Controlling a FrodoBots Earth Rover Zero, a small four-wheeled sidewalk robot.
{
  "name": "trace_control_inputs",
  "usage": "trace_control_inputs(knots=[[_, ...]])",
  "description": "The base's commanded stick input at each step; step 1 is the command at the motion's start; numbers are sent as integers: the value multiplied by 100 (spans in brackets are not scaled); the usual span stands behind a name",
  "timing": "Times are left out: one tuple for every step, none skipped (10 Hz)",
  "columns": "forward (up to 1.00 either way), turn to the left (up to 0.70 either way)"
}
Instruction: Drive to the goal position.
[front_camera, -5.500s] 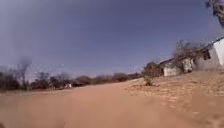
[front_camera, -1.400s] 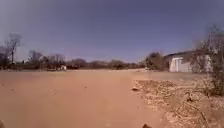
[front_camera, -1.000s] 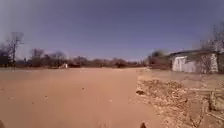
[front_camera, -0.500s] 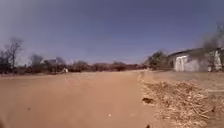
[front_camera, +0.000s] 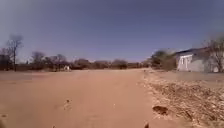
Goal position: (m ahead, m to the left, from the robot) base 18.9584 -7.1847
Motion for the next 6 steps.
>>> trace_control_inputs(knots=[[100,0],[100,0],[100,0],[100,0],[100,0],[100,-4]])
